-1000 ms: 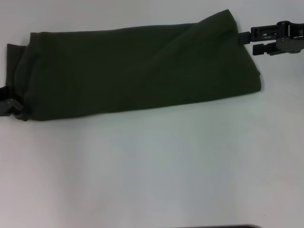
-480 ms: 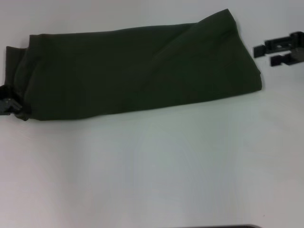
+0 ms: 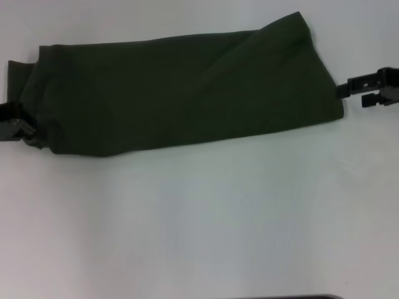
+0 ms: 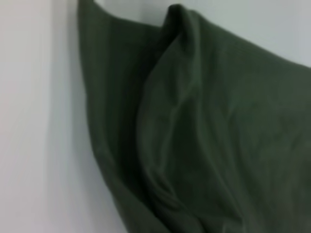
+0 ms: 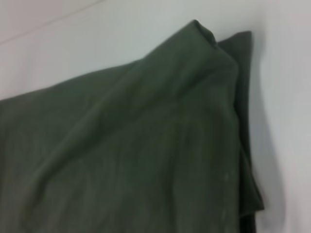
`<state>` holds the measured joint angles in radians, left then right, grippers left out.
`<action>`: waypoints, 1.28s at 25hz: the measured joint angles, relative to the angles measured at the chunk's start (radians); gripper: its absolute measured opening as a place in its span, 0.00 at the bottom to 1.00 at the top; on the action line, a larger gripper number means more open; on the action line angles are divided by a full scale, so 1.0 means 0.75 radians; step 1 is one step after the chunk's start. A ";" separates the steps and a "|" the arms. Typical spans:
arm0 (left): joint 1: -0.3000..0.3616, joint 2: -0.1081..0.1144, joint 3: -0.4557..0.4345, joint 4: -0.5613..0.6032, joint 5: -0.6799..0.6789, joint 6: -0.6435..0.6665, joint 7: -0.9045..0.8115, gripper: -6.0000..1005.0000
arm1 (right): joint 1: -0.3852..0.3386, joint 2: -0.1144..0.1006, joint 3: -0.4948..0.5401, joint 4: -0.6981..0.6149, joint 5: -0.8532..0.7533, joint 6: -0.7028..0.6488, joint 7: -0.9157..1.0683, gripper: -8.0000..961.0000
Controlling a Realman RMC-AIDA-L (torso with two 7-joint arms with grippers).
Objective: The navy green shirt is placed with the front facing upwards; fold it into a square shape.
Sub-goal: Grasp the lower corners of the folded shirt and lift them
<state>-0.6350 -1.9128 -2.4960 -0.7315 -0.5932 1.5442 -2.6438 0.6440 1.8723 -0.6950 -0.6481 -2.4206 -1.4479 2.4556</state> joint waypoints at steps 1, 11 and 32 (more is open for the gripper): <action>-0.004 0.000 0.000 0.000 -0.003 0.000 -0.001 0.03 | 0.002 0.011 -0.001 0.000 -0.012 0.018 0.000 0.94; -0.013 -0.001 0.000 0.000 -0.005 -0.006 -0.006 0.03 | 0.019 0.077 -0.003 0.003 -0.021 0.094 0.000 0.93; -0.016 -0.003 0.000 0.000 -0.004 -0.006 -0.004 0.03 | 0.032 0.095 -0.059 -0.014 -0.032 0.091 0.031 0.92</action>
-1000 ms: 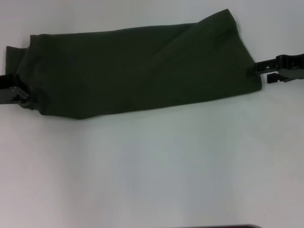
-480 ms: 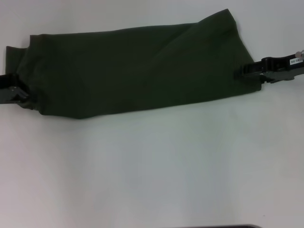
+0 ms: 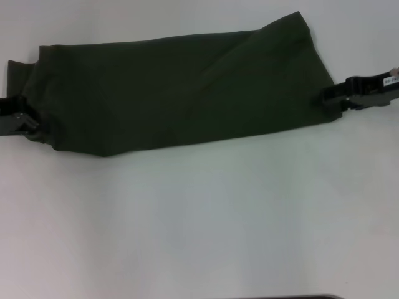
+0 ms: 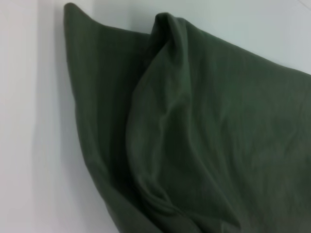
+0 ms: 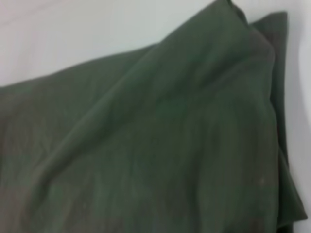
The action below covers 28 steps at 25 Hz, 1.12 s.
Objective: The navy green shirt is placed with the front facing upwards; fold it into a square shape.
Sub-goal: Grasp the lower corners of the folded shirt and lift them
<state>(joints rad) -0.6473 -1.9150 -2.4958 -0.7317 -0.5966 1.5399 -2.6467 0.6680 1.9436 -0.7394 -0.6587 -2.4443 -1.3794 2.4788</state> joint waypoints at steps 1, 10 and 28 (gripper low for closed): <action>-0.001 0.000 0.000 0.000 0.000 0.001 0.000 0.03 | 0.000 -0.002 0.003 -0.005 0.000 -0.008 0.000 0.91; 0.001 0.002 0.000 0.000 0.000 0.005 -0.007 0.03 | 0.009 -0.014 -0.010 -0.003 -0.013 -0.019 0.003 0.54; -0.015 0.053 0.049 0.014 0.008 0.126 0.045 0.03 | 0.025 -0.078 -0.043 -0.022 -0.095 -0.210 0.001 0.02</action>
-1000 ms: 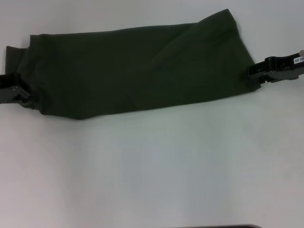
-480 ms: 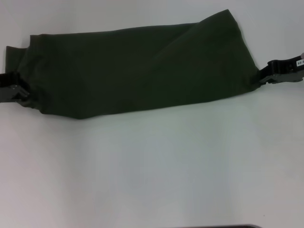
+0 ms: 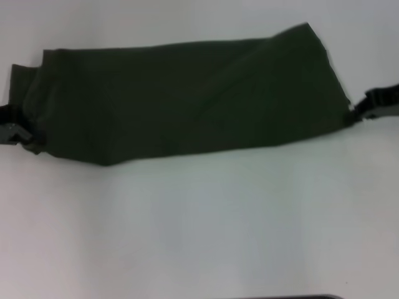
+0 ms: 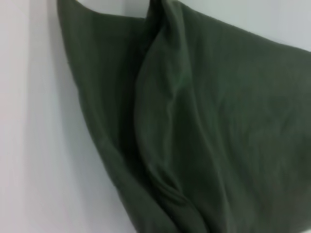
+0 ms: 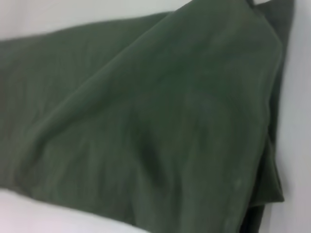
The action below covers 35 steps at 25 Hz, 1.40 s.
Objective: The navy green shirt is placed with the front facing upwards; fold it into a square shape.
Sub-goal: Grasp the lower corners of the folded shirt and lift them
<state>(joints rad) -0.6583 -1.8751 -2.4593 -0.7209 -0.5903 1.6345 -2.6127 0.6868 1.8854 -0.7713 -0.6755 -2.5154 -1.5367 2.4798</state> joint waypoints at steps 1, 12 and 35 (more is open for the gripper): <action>0.000 0.006 -0.001 0.001 0.000 0.035 0.013 0.03 | 0.000 -0.005 -0.004 -0.007 -0.013 -0.041 0.000 0.02; 0.094 0.014 0.027 -0.017 0.062 0.326 0.067 0.03 | -0.023 0.049 -0.012 -0.050 -0.367 -0.257 -0.001 0.02; 0.113 -0.005 0.035 -0.025 0.127 0.311 0.081 0.03 | -0.036 0.079 -0.011 -0.050 -0.382 -0.268 -0.019 0.02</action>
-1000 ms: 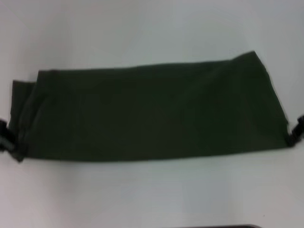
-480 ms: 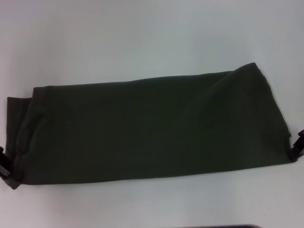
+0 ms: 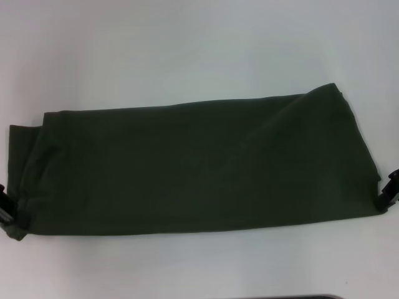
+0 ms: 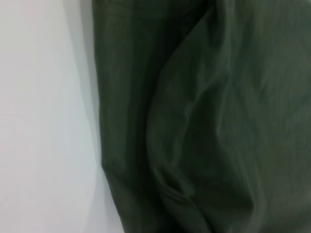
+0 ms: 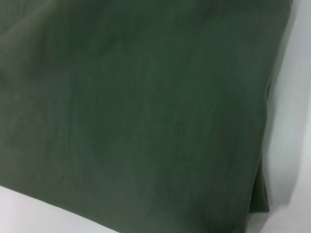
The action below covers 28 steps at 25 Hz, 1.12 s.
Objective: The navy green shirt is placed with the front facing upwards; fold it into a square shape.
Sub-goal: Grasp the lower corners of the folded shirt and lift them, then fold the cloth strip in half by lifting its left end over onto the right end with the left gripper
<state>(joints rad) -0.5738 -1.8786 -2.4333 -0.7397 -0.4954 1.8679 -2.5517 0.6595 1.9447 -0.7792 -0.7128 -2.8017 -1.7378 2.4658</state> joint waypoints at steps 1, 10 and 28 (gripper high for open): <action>0.000 0.000 0.000 0.000 0.000 0.000 0.000 0.03 | -0.001 0.000 0.002 0.000 0.000 -0.002 0.000 0.02; 0.008 -0.007 0.002 -0.026 0.010 0.005 0.012 0.10 | 0.002 0.006 0.043 0.000 0.003 -0.030 -0.012 0.09; 0.026 0.045 -0.358 -0.214 -0.070 0.088 0.045 0.59 | -0.039 -0.121 0.463 -0.140 0.516 -0.267 -0.138 0.65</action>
<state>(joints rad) -0.5542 -1.8450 -2.7018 -0.9003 -0.5476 1.9338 -2.5179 0.6302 1.8539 -0.4323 -0.8176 -2.4151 -1.9382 2.3626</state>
